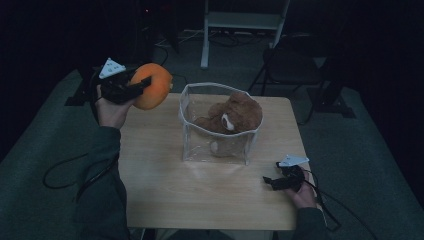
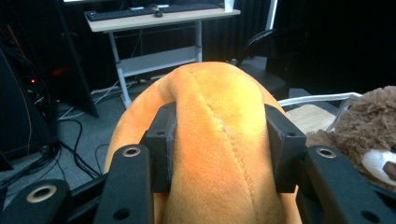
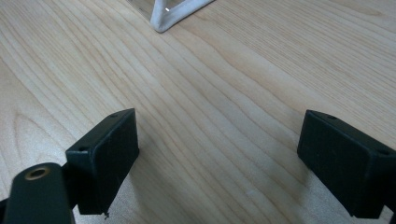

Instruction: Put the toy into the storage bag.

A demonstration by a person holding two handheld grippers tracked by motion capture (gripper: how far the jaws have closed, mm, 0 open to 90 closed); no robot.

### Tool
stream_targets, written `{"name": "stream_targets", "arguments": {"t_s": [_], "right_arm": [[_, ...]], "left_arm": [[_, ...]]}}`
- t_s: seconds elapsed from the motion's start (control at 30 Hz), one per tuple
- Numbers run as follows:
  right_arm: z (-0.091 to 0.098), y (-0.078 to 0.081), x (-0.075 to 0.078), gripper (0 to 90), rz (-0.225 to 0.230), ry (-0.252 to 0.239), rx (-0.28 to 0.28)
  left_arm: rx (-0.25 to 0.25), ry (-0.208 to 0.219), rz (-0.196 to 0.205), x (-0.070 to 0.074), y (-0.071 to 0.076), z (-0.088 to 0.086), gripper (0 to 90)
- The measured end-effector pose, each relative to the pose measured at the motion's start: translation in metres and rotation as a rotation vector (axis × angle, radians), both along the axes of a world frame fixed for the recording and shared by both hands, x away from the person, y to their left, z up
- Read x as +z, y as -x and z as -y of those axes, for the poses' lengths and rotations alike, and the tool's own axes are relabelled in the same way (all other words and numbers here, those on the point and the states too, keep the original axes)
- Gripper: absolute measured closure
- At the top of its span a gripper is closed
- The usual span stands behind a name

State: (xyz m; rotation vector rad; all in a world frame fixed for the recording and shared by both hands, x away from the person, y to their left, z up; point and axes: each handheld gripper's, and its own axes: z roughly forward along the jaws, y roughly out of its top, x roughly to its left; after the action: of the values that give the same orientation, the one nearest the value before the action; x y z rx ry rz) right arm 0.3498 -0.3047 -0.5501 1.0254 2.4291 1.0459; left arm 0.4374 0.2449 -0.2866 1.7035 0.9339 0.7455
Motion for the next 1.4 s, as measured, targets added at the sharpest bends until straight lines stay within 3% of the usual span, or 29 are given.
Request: {"name": "stream_targets", "arguments": {"t_s": [1.4], "right_arm": [[0.000, 0.000, 0.000, 11.8, 0.001, -0.001, -0.002]], "left_arm": [[-0.087, -0.019, 0.023, 0.013, -0.006, 0.041, 54.6]]}}
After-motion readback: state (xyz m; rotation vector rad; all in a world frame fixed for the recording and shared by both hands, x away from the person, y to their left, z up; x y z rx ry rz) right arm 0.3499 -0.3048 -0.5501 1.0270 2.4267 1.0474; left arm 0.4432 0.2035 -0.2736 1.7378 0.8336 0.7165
